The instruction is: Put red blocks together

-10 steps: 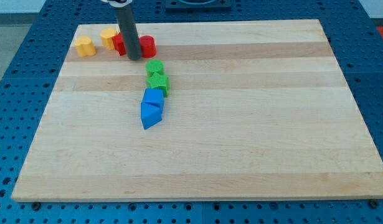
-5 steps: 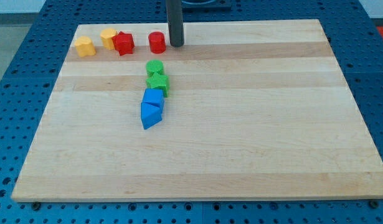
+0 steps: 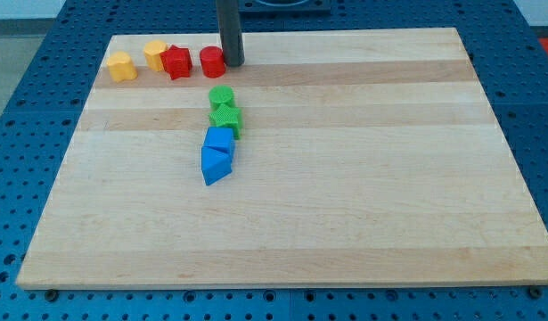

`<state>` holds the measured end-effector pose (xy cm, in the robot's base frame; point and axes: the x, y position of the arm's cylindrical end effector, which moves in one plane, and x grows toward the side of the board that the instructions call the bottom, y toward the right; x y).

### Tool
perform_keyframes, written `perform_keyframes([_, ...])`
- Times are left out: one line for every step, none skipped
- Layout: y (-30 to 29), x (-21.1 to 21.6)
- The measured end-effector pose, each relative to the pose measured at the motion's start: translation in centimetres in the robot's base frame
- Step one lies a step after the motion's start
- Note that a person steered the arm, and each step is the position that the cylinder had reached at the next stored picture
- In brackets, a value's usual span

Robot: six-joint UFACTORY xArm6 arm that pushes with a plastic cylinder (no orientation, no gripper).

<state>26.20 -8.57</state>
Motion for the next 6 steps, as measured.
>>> perform_keyframes([-0.6,0.0])
perform_keyframes([-1.5,0.0])
perform_keyframes([-1.8,0.0])
perform_keyframes([-1.8,-0.6])
perform_keyframes([-2.1,-2.7])
perform_keyframes([-4.7,-3.6])
